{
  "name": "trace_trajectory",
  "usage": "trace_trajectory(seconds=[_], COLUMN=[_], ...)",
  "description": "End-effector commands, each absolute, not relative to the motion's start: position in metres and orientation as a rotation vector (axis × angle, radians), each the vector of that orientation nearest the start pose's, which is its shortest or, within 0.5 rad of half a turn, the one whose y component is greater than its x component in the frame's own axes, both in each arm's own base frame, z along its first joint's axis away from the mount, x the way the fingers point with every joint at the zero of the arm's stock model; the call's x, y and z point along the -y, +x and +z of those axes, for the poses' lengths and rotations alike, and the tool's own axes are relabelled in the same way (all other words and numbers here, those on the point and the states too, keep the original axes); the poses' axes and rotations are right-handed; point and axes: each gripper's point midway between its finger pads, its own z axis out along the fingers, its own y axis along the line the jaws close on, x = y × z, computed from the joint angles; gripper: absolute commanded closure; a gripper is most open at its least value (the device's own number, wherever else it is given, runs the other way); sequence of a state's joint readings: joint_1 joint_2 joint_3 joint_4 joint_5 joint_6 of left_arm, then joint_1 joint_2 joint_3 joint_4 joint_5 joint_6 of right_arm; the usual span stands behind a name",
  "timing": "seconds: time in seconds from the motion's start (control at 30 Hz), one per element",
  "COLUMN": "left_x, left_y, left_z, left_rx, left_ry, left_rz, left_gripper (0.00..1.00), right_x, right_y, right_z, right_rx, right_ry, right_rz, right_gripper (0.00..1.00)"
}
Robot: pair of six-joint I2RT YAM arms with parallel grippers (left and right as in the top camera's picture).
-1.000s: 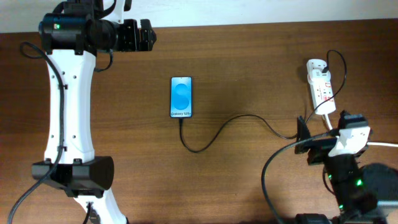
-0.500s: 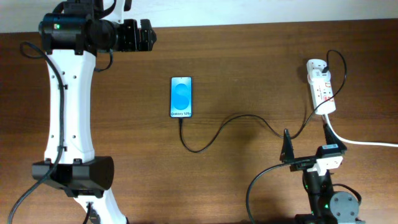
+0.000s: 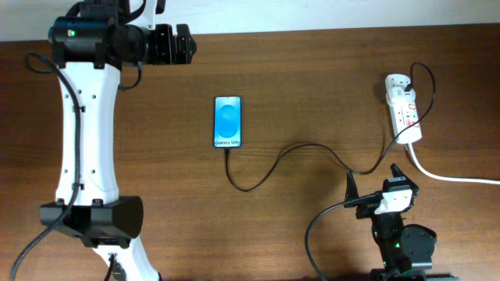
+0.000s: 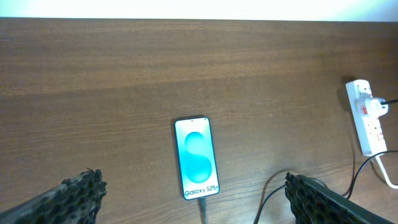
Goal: Plug charger to phone and switch on socket
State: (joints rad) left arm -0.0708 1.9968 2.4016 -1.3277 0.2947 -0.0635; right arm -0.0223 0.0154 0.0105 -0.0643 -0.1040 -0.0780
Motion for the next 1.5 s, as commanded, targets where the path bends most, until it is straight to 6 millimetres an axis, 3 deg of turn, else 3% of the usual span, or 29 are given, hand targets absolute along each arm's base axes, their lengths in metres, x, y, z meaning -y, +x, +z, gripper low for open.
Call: trace_trajectory(seconds=[0.0, 0.47, 0.6, 0.8, 1.1, 1.2, 1.47], left_x=[0.082, 0.082, 0.060, 0.056, 0.036, 0.034, 0.027], left_y=[0.466, 0.463, 0.435, 0.390, 0.316, 0.294, 0.268], left_z=[0.331, 0.329, 0.328, 0.339, 0.269, 0.251, 0.225], left_rx=[-2.441, -2.456, -2.526, -2.395, -2.124, -2.014, -1.765], left_ry=[0.150, 0.148, 0.094, 0.262, 0.239, 0.308, 0.290], left_rz=[-0.410, -0.411, -0.266, -0.195, -0.061, -0.009, 0.045], left_gripper=[0.01, 0.01, 0.01, 0.01, 0.01, 0.01, 0.01], right_x=[-0.014, -0.014, -0.014, -0.014, -0.014, -0.014, -0.014], right_y=[0.246, 0.246, 0.246, 0.246, 0.246, 0.246, 0.246], right_z=[0.157, 0.157, 0.157, 0.157, 0.157, 0.157, 0.157], right_rx=[-1.638, -1.638, -1.638, -1.638, -1.638, -1.638, -1.638], right_ry=[-0.124, -0.124, -0.124, -0.124, -0.124, -0.124, -0.124], right_rz=[0.018, 0.018, 0.018, 0.018, 0.018, 0.018, 0.018], right_gripper=[0.02, 0.02, 0.02, 0.02, 0.02, 0.02, 0.02])
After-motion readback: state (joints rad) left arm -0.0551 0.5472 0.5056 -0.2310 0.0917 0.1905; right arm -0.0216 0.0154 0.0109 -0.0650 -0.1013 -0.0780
